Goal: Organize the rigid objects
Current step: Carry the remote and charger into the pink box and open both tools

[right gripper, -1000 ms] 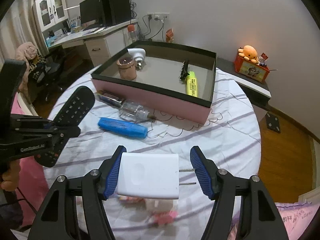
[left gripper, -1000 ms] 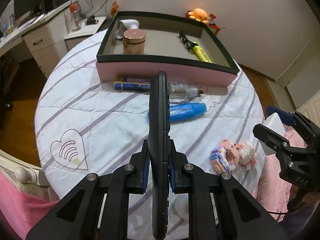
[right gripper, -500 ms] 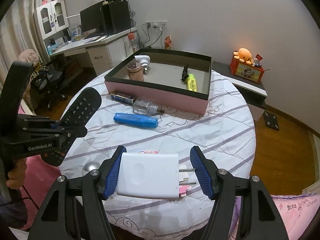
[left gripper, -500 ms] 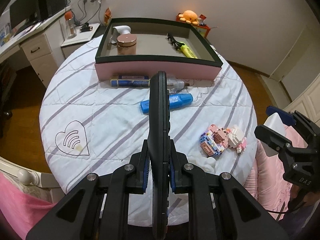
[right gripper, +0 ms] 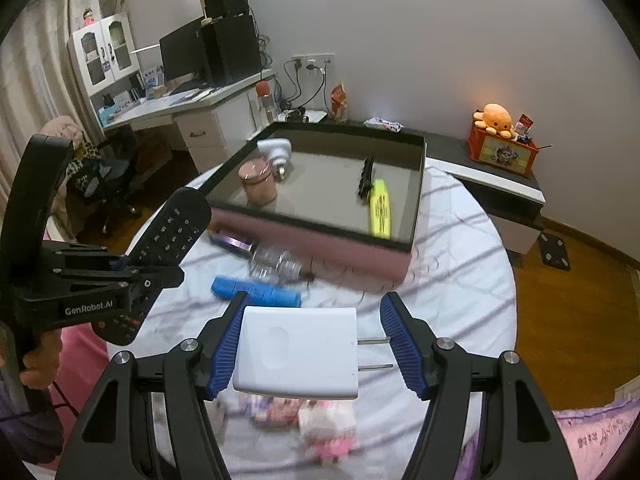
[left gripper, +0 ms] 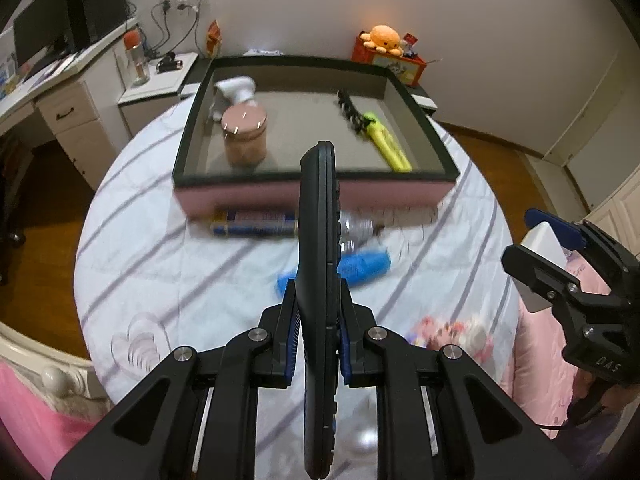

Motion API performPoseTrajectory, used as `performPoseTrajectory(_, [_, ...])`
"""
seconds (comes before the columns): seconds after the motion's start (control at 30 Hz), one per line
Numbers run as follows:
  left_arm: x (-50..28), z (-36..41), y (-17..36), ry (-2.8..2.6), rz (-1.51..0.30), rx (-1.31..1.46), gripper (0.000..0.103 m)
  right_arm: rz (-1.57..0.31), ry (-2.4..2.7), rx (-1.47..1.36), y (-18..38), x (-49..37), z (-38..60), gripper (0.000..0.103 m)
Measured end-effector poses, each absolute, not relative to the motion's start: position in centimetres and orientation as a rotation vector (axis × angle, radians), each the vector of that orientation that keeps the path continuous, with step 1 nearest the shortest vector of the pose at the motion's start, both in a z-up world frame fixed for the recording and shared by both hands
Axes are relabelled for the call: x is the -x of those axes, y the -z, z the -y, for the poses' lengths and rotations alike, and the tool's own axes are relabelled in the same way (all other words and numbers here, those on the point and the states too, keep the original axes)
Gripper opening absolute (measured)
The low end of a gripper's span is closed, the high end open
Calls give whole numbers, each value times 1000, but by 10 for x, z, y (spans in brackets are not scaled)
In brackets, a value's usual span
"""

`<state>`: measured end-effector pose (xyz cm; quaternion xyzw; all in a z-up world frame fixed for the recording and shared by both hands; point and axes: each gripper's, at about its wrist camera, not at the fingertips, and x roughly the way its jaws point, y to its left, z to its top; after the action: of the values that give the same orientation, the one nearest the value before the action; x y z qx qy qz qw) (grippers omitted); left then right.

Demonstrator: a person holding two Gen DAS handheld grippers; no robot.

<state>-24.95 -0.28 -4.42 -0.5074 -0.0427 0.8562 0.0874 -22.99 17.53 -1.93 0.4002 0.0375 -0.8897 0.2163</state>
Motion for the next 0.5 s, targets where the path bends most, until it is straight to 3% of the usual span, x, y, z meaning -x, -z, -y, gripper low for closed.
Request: performPoseTrajectory(0.5, [355,4,20,-2563,100,1435,16,-47,2446,-1133,32,340,-169,68])
